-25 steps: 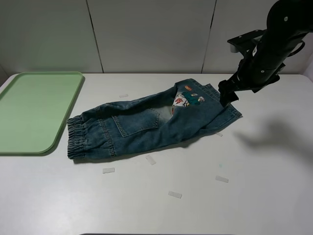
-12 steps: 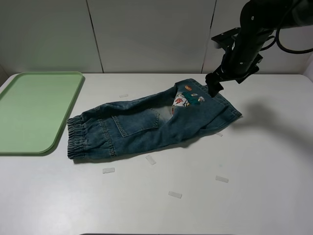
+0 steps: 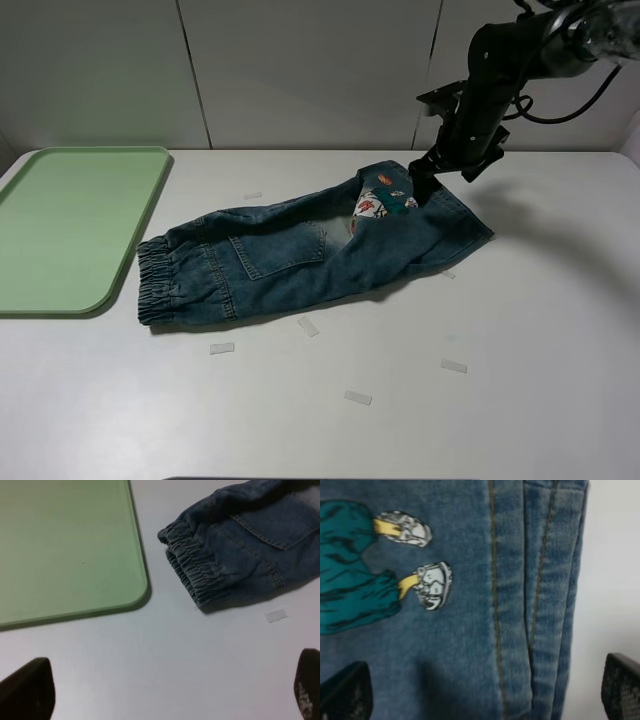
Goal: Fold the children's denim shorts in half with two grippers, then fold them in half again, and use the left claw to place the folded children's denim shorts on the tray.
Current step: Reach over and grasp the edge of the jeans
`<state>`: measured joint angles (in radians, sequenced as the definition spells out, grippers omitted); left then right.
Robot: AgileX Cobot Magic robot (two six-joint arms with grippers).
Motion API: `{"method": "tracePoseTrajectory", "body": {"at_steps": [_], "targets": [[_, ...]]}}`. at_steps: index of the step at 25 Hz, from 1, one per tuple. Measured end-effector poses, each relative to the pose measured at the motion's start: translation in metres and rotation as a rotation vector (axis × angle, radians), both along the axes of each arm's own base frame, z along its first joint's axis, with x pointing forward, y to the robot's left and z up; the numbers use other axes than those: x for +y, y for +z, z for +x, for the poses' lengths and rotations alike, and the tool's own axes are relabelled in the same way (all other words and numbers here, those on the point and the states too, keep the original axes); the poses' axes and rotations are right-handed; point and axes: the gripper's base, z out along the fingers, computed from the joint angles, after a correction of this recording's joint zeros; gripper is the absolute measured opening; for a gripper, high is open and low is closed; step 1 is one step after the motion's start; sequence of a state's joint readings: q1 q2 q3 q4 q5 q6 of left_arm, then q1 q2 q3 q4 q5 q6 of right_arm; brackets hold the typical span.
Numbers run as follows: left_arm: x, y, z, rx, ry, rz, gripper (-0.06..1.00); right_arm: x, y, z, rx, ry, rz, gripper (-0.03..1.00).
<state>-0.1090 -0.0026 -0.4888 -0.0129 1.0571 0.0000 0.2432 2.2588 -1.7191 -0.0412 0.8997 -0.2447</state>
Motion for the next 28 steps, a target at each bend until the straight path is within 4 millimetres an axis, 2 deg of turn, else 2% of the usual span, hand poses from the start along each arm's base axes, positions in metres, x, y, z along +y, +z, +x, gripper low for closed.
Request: {"method": "tracePoseTrajectory", "body": {"at_steps": [5, 9, 22, 25, 28], "targets": [[0.000, 0.000, 0.000, 0.000, 0.000, 0.000, 0.95, -0.018, -0.026, 0.006, 0.041, -0.030, -0.009, 0.69], [0.000, 0.000, 0.000, 0.000, 0.000, 0.000, 0.95, -0.031, -0.037, 0.009, 0.055, -0.056, -0.011, 0.69], [0.000, 0.000, 0.000, 0.000, 0.000, 0.000, 0.95, -0.033, -0.046, 0.011, 0.083, -0.077, 0.021, 0.69], [0.000, 0.000, 0.000, 0.000, 0.000, 0.000, 0.95, -0.031, -0.047, 0.010, 0.095, -0.079, 0.043, 0.57], [0.000, 0.000, 0.000, -0.001, 0.000, 0.000, 0.95, -0.027, -0.048, 0.009, 0.102, -0.087, 0.066, 0.38]]}}
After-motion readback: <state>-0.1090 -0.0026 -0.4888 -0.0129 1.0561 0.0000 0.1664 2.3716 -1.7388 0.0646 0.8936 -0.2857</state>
